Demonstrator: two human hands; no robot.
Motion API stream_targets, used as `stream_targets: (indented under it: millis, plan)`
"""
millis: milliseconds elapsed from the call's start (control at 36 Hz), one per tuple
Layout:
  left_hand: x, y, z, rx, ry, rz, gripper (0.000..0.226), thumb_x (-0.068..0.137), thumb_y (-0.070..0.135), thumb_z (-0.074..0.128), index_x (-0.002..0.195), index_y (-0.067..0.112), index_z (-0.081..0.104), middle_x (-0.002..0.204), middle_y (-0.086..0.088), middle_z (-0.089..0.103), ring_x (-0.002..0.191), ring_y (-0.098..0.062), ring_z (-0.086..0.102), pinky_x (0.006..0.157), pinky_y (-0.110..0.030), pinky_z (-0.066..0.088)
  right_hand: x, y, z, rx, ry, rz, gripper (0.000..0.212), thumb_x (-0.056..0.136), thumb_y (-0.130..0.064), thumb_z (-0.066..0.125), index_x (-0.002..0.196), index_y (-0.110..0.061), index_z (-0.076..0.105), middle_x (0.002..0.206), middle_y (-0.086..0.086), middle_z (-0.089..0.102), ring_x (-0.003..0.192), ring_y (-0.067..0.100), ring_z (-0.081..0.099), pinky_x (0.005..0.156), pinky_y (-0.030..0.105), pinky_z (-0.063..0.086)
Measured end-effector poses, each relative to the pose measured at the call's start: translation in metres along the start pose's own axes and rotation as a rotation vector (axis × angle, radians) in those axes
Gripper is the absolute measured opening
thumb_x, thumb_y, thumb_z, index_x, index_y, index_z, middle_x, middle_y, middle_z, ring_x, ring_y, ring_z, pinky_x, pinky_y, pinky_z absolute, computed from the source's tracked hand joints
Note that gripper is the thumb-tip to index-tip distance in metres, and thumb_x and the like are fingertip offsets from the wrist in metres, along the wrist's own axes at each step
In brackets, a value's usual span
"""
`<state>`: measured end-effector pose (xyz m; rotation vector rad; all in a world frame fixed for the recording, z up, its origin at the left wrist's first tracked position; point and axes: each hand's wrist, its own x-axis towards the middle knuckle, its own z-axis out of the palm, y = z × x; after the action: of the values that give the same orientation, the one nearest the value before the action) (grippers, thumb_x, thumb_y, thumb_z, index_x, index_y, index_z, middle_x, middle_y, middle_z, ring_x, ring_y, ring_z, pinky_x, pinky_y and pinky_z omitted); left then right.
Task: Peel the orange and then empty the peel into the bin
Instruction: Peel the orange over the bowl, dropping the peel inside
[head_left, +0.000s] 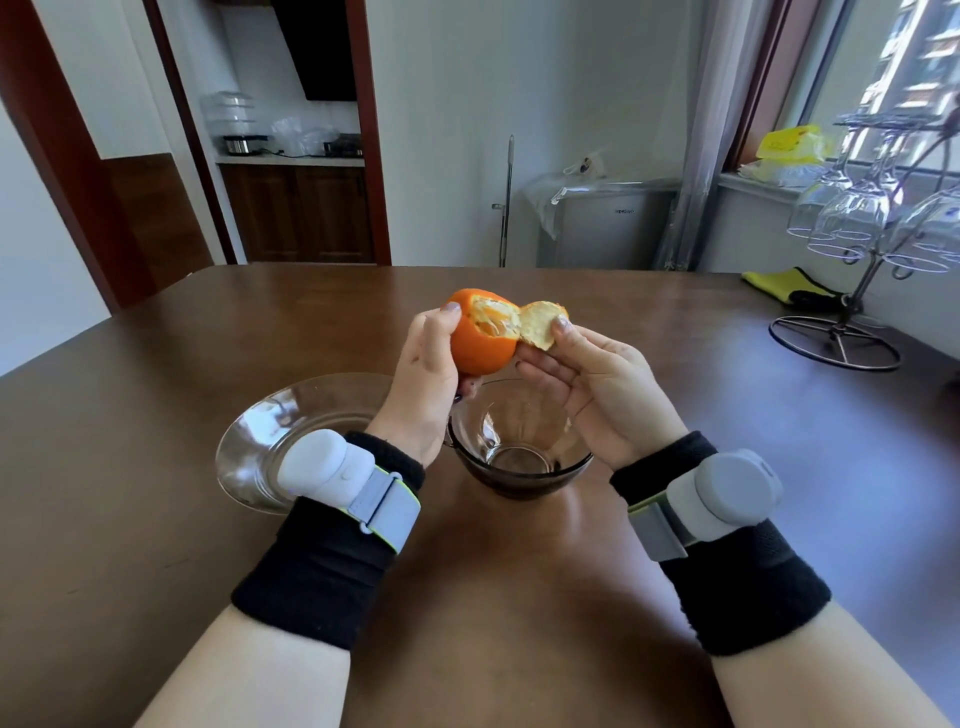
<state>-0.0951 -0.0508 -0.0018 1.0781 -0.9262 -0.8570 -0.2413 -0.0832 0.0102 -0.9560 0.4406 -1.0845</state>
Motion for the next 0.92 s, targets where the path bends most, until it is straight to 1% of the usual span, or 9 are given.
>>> stream_targets:
  millis: [111, 222, 361, 472, 528, 639, 694, 778, 917]
  plan:
    - [-0.003, 0.003, -0.001, -0.087, -0.013, -0.064, 0.050, 0.095, 0.045, 0.036, 0.118, 0.003, 0.049, 0.084, -0.011, 0.049, 0.046, -0.008, 0.044, 0.048, -0.020, 0.037, -0.001, 0.000, 0.003, 0.035, -0.067, 0.034, 0.021, 0.097, -0.013, 0.046, 0.090, 0.000, 0.062, 0.073, 0.009, 0.070, 0.068, 0.014, 0.069, 0.062, 0.024, 0.059]
    - [-0.008, 0.006, 0.003, 0.043, -0.076, 0.004, 0.055, 0.082, 0.051, 0.040, 0.121, 0.014, 0.049, 0.099, -0.007, 0.054, 0.071, -0.012, 0.052, 0.055, -0.019, 0.042, -0.001, -0.003, 0.002, 0.005, -0.034, -0.032, 0.019, 0.097, -0.013, 0.046, 0.093, 0.001, 0.058, 0.075, 0.011, 0.064, 0.066, 0.017, 0.064, 0.065, 0.028, 0.060]
    - [-0.012, 0.007, 0.005, 0.045, -0.118, 0.075, 0.027, 0.090, 0.033, 0.060, 0.115, 0.026, 0.053, 0.104, 0.003, 0.061, 0.080, -0.001, 0.063, 0.060, -0.012, 0.048, 0.000, 0.003, 0.002, -0.244, 0.010, -0.150, 0.020, 0.086, -0.015, 0.063, 0.099, 0.000, 0.063, 0.083, 0.013, 0.064, 0.065, 0.017, 0.064, 0.070, 0.031, 0.060]
    - [-0.013, 0.005, 0.001, 0.042, -0.126, 0.075, 0.049, 0.074, 0.053, 0.057, 0.117, 0.031, 0.053, 0.118, -0.004, 0.061, 0.105, -0.016, 0.064, 0.080, -0.025, 0.056, 0.000, 0.004, -0.001, -0.365, 0.049, -0.204, 0.015, 0.077, -0.009, 0.072, 0.091, -0.002, 0.070, 0.077, 0.012, 0.070, 0.065, 0.020, 0.067, 0.065, 0.030, 0.060]
    - [-0.012, 0.005, 0.000, 0.067, -0.131, 0.067, 0.051, 0.074, 0.057, 0.054, 0.119, 0.032, 0.052, 0.122, -0.004, 0.059, 0.109, -0.018, 0.062, 0.080, -0.026, 0.056, 0.001, 0.002, -0.004, -0.357, 0.038, -0.191, 0.011, 0.077, -0.006, 0.071, 0.087, -0.003, 0.070, 0.073, 0.010, 0.070, 0.064, 0.018, 0.067, 0.064, 0.028, 0.060]
    - [-0.010, 0.005, 0.000, 0.062, -0.098, 0.042, 0.017, 0.095, 0.047, 0.041, 0.102, 0.037, 0.053, 0.106, 0.006, 0.059, 0.094, -0.009, 0.060, 0.070, -0.017, 0.051, 0.003, 0.001, -0.007, -0.313, -0.043, -0.151, 0.010, 0.078, -0.006, 0.067, 0.086, -0.001, 0.068, 0.069, 0.005, 0.069, 0.064, 0.012, 0.066, 0.072, 0.025, 0.058]
    - [-0.007, 0.005, -0.001, 0.055, -0.079, -0.006, 0.023, 0.096, 0.050, 0.037, 0.104, 0.035, 0.053, 0.103, 0.005, 0.059, 0.087, -0.009, 0.059, 0.073, -0.023, 0.048, 0.004, 0.000, -0.007, -0.272, -0.092, -0.121, 0.009, 0.079, -0.006, 0.064, 0.086, 0.000, 0.066, 0.069, 0.004, 0.069, 0.064, 0.012, 0.065, 0.072, 0.023, 0.057]
    - [-0.009, 0.008, -0.001, 0.029, -0.059, -0.076, 0.048, 0.095, 0.057, 0.035, 0.121, 0.021, 0.052, 0.097, -0.003, 0.057, 0.059, -0.006, 0.053, 0.057, -0.018, 0.045, 0.003, -0.003, -0.007, -0.185, -0.172, -0.063, 0.009, 0.080, -0.006, 0.061, 0.085, 0.000, 0.064, 0.069, 0.004, 0.068, 0.063, 0.012, 0.065, 0.071, 0.020, 0.055]
    - [-0.009, 0.014, -0.002, -0.226, -0.096, -0.183, 0.062, 0.092, 0.062, 0.031, 0.099, 0.005, 0.052, 0.071, -0.012, 0.061, 0.039, -0.008, 0.030, 0.046, -0.020, 0.021, 0.002, -0.008, -0.011, -0.040, -0.196, -0.011, 0.008, 0.090, 0.000, 0.050, 0.088, 0.001, 0.058, 0.071, 0.009, 0.069, 0.074, 0.020, 0.070, 0.074, 0.023, 0.058]
